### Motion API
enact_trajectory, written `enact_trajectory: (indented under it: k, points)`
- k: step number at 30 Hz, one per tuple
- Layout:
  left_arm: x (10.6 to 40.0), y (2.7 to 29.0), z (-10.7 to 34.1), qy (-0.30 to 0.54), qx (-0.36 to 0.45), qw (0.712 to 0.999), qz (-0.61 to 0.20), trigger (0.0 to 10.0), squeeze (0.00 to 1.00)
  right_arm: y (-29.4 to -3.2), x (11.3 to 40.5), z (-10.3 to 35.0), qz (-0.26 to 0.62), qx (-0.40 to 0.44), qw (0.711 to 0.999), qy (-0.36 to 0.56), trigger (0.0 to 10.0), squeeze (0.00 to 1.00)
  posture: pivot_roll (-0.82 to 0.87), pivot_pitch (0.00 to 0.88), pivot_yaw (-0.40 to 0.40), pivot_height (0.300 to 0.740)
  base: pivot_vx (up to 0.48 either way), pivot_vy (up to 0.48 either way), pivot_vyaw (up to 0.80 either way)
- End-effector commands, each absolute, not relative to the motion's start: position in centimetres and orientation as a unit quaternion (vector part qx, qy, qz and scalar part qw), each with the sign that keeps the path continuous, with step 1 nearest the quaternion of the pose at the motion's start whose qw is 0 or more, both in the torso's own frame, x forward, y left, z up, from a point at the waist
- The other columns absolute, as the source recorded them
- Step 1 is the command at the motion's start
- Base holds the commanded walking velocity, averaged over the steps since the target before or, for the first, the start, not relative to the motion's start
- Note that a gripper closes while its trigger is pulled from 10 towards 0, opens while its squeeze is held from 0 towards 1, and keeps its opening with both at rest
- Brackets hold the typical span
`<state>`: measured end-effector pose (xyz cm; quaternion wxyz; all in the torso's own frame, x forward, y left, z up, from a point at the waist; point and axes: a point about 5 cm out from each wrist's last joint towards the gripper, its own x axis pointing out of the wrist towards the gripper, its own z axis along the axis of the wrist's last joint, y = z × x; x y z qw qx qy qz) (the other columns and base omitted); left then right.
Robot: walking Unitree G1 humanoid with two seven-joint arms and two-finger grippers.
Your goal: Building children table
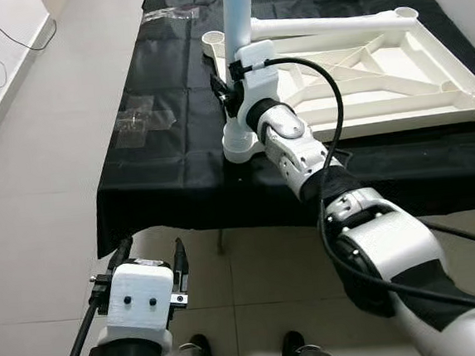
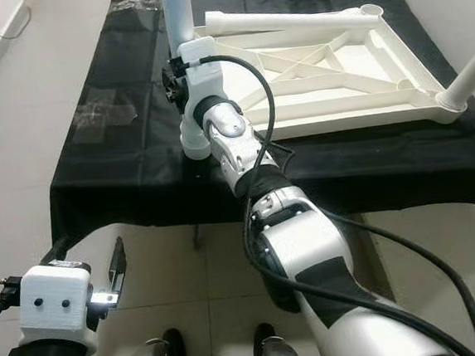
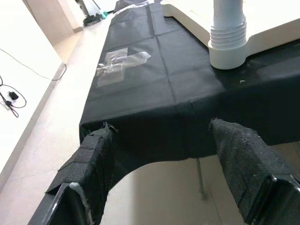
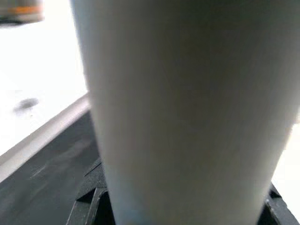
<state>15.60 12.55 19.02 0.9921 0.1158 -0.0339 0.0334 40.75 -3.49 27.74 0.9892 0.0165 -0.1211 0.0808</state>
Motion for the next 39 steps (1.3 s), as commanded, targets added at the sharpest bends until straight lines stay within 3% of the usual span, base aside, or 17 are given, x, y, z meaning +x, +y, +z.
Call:
enact_trajectory:
  k: [1, 8, 22, 29, 30, 32, 34, 35, 39]
  points:
    - [15.6, 12.2, 18.4, -0.022, 0.113, 0.993, 0.023, 10.0, 0.0, -4.3, 40.5, 22.6, -0.057, 0.056, 0.997, 0.014, 10.0, 0.0, 0.17, 0.296, -0.033, 0.74, 0.0, 0.0, 0.0]
    - [15.6, 12.2, 18.3, -0.021, 0.114, 0.993, 0.025, 10.0, 0.0, -3.8, 39.7, 23.4, -0.226, 0.114, 0.966, 0.047, 10.0, 0.0, 0.18, 0.287, -0.036, 0.74, 0.0, 0.0, 0.0]
    - [15.6, 12.3, 18.3, -0.022, 0.117, 0.993, 0.024, 10.0, 0.0, -2.2, 38.6, 24.7, -0.263, 0.156, 0.952, 0.026, 10.0, 0.0, 0.18, 0.287, -0.036, 0.74, 0.0, 0.0, 0.0]
    - [15.7, 12.3, 18.3, -0.026, 0.122, 0.992, 0.021, 10.0, 0.0, -1.8, 38.9, 25.3, -0.214, 0.131, 0.968, 0.001, 10.0, 0.0, 0.18, 0.292, -0.032, 0.74, 0.0, 0.0, 0.0]
    - [15.7, 12.3, 18.4, -0.028, 0.123, 0.992, 0.021, 10.0, 0.0, -1.7, 39.1, 25.1, -0.184, 0.119, 0.976, -0.008, 10.0, 0.0, 0.17, 0.293, -0.033, 0.74, 0.0, 0.0, 0.0]
    - [15.8, 12.2, 18.3, -0.028, 0.123, 0.992, 0.021, 10.0, 0.0, -0.4, 39.3, 24.4, -0.017, 0.125, 0.991, -0.033, 10.0, 0.0, 0.17, 0.293, -0.033, 0.74, 0.0, 0.0, 0.0]
    - [15.8, 12.2, 18.3, -0.028, 0.123, 0.992, 0.021, 10.0, 0.0, -0.4, 39.3, 24.4, -0.017, 0.125, 0.991, -0.033, 10.0, 0.0, 0.17, 0.293, -0.033, 0.74, 0.0, 0.0, 0.0]
    - [15.8, 12.2, 18.3, -0.029, 0.122, 0.992, 0.021, 10.0, 0.0, 0.3, 39.2, 23.8, 0.05, 0.138, 0.989, -0.02, 10.0, 0.0, 0.17, 0.293, -0.033, 0.74, 0.0, 0.0, 0.0]
    - [15.8, 12.3, 18.4, -0.03, 0.124, 0.992, 0.022, 10.0, 0.0, 1.2, 39.0, 22.3, 0.15, 0.139, 0.978, 0.028, 10.0, 0.0, 0.17, 0.299, -0.036, 0.74, 0.0, 0.0, 0.0]
